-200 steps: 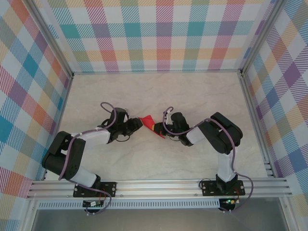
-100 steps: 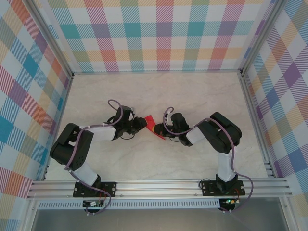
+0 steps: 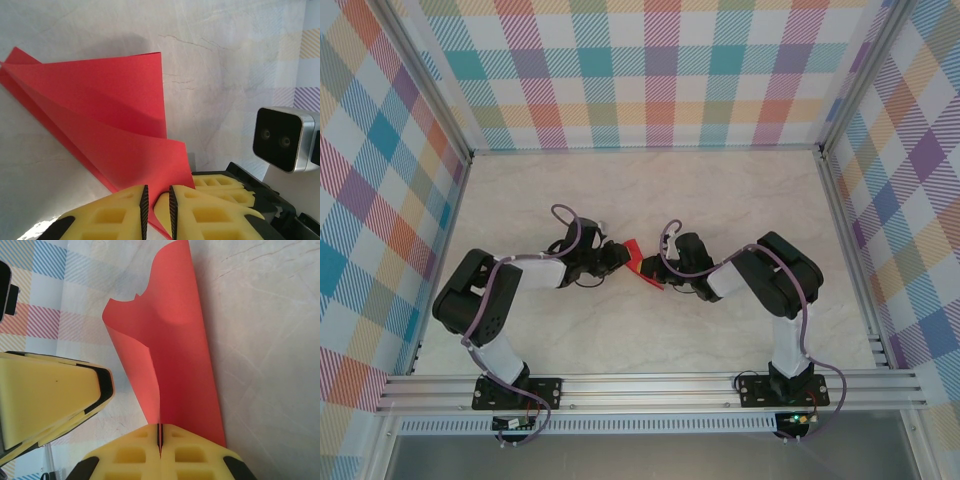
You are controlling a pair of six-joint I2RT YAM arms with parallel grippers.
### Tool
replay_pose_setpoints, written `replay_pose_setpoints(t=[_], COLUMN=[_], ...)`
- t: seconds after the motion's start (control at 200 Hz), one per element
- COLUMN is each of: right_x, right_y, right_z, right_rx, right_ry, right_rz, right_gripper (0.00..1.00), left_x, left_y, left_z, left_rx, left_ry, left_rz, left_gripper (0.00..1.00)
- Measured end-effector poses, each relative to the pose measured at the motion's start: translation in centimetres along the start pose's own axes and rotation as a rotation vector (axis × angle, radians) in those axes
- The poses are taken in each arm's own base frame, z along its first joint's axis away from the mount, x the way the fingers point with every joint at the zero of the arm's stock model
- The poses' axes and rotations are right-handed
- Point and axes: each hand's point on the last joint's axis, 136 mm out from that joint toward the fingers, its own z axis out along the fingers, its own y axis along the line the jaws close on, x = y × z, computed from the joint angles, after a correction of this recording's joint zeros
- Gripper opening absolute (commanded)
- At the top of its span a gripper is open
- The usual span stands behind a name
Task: Fold a paper plane with a square sheet of paper (pick it up from the middle)
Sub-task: Fold the wing for the fifth time at the center of the table.
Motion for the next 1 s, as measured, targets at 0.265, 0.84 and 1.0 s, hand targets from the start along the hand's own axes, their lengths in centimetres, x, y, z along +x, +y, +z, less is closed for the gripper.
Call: replay_pose_setpoints(t=[0.265, 0.84, 1.0], right_x=[0.1, 0.3, 0.4], right_y=[0.1, 1.0, 1.0], right_z=[0.2, 0.1, 0.1], right_rx=[-0.008, -0.034, -0.031], right_ry=[0.018, 0.046, 0.056], right_rz=[0.002, -0.003, -0.006], right_gripper=[0.06, 0.21, 0.22], left_x=[0.2, 0.2, 0.4], left_y=[0.1, 0.5, 0.8], left_z=[0.6, 1.2, 1.2], left_rx=[0.002, -0.014, -0.03], left_ry=[0.022, 0.031, 0.035], left_rz=[-0.004, -0.01, -0.016], left_gripper=[0.19, 0.16, 0.15])
